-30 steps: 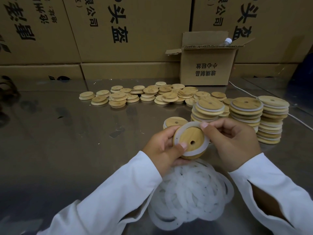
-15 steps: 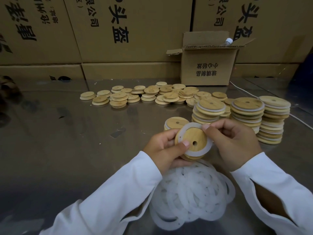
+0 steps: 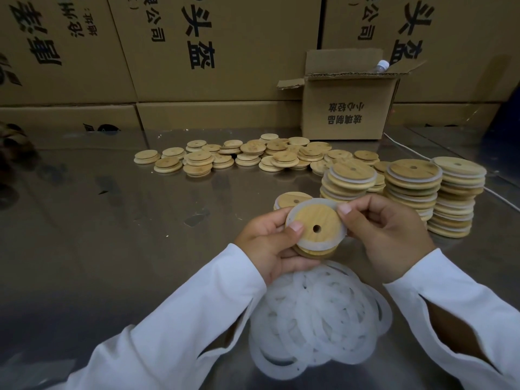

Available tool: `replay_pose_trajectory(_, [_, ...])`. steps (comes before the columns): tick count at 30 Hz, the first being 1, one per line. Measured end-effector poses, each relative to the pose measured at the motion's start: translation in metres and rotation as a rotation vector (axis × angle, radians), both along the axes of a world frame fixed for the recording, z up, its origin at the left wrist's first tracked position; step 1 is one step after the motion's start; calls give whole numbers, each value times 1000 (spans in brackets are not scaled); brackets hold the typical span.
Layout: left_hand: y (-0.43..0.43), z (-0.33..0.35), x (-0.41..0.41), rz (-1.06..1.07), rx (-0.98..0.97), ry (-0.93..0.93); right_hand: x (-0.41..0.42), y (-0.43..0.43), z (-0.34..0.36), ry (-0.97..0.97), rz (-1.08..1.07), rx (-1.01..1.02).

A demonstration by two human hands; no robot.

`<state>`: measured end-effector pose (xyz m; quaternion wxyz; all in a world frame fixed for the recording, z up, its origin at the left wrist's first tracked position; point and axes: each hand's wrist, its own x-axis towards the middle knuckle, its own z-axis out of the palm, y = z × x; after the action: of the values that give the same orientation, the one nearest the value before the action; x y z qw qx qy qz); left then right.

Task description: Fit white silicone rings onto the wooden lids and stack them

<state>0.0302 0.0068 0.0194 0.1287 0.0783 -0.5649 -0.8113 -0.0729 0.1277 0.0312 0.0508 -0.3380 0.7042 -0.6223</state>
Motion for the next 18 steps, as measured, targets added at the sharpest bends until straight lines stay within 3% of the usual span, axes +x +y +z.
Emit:
replay_pose_trajectory(4, [-1, 1, 0, 11, 51, -14, -1, 2, 2, 15, 32, 19])
replay_pose_trajectory(12, [-4, 4, 1, 81, -129, -38, 2, 0, -2, 102, -30, 37])
replay_pose_trajectory(18, [-3, 7, 2, 112, -128, -89, 1, 0, -3, 118, -7, 96])
